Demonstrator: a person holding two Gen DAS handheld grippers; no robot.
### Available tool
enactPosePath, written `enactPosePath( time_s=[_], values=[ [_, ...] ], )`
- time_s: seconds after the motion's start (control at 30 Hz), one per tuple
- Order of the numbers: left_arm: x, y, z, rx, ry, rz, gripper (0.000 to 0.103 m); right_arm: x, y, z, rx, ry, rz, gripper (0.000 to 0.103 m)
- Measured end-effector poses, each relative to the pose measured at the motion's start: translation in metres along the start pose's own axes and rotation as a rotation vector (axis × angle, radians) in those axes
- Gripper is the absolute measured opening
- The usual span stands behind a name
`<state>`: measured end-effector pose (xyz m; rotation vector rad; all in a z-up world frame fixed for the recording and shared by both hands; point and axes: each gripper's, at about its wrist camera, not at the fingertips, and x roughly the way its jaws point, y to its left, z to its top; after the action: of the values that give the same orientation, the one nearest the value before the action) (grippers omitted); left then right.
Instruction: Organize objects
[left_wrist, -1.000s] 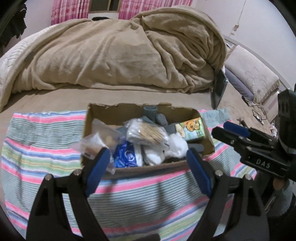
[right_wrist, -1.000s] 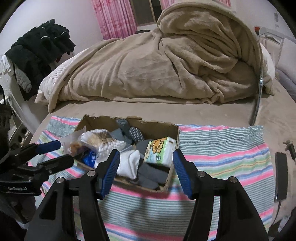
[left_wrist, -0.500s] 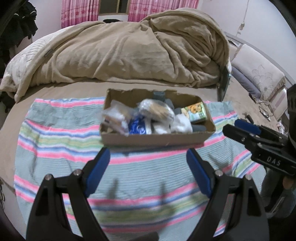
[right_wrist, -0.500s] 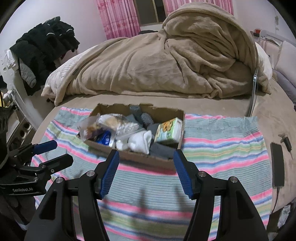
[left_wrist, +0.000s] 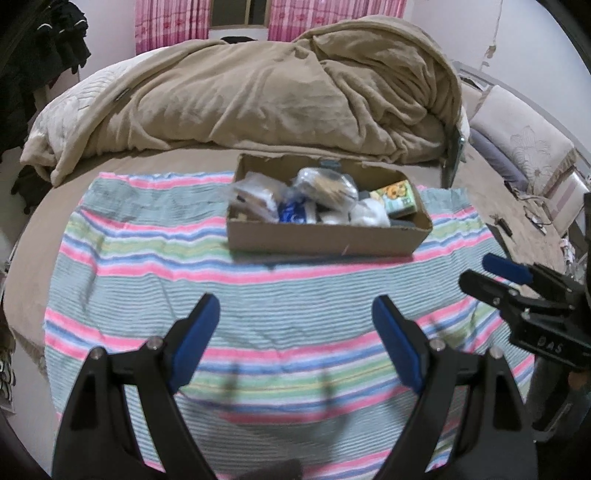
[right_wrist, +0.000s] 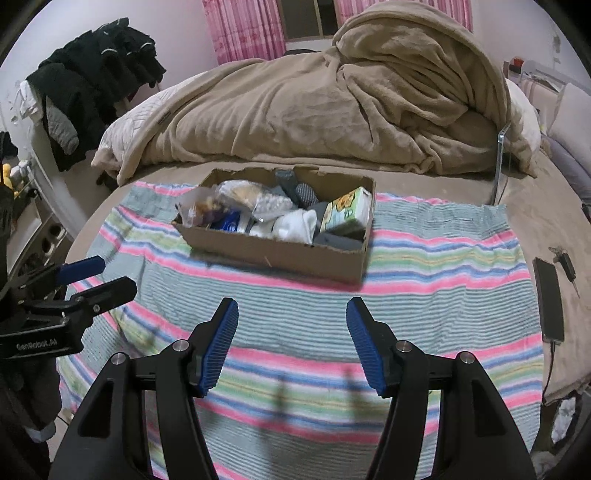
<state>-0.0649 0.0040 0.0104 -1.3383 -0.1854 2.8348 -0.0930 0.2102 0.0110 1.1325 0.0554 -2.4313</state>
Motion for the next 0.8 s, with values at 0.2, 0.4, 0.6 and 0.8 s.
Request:
enactPosePath(
  time_s=[0.2,0.4,0.6,0.8],
  values=[
    [-0.001,0.006,-0.012,-0.012,0.008,0.03,0.086,0.002,0.002,-0.003,-0.004,0.008,-0.002,0.064],
    [-0.004,0.008,-0.014,-0.016,0.001,0.034,0.086,0.003,0.005,-0.001,-0.01,0.006,0.008,0.064],
    [-0.004,0.01,-0.013,-0.021,-0.006,0.037,0.086,0.004,0.004,-0.001,-0.007,0.008,0.006,0.064],
    [-0.004,0.01,-0.013,-0.022,-0.006,0.037,0.086,0.005,0.001,0.001,-0.004,0.009,0.002,0.065]
  ],
)
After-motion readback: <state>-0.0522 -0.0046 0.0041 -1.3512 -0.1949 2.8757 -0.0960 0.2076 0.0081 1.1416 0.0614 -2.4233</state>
